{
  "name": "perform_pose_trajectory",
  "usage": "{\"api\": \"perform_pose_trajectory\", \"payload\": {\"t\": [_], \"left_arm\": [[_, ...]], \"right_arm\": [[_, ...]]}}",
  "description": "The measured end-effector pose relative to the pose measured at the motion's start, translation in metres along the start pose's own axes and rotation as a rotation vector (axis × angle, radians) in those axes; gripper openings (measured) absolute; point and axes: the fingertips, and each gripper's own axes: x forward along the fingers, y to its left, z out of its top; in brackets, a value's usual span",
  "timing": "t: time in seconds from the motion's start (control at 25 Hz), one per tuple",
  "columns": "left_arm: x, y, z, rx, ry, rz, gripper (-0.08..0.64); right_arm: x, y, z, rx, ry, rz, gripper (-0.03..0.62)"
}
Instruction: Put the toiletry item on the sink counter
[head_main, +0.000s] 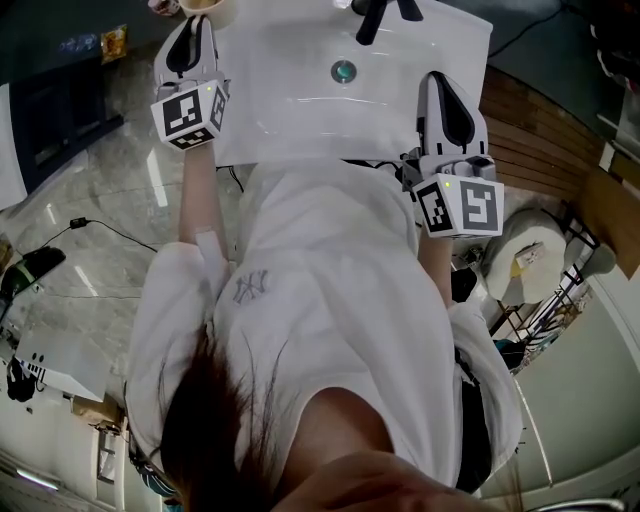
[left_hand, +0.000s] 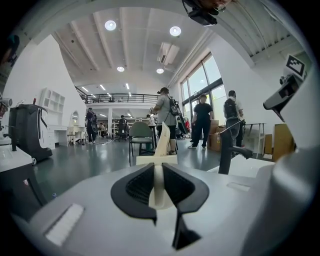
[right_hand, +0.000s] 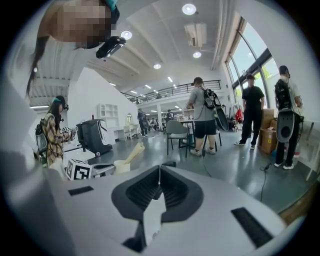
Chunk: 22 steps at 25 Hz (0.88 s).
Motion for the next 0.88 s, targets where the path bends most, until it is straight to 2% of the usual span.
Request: {"api": "perform_pose_trajectory", "payload": {"t": [0.88], "left_arm": [[0.015,-0.003,-0.026,-0.032,0.034,-0.007,0.055]], "right_arm": [[0.005,0.002,-0.006,-0.002,0.039,0.0,0.011]]}}
